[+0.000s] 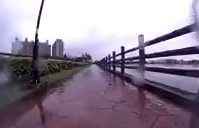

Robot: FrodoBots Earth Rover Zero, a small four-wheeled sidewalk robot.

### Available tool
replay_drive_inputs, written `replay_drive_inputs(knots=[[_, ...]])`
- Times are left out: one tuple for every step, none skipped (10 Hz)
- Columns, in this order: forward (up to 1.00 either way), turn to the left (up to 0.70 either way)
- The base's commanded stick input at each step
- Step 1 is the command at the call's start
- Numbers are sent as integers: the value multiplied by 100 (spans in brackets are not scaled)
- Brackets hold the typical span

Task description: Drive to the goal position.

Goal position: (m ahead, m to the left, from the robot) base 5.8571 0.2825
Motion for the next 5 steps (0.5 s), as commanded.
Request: replay_drive_inputs(knots=[[100,0],[100,0],[100,0],[100,0],[100,0]])
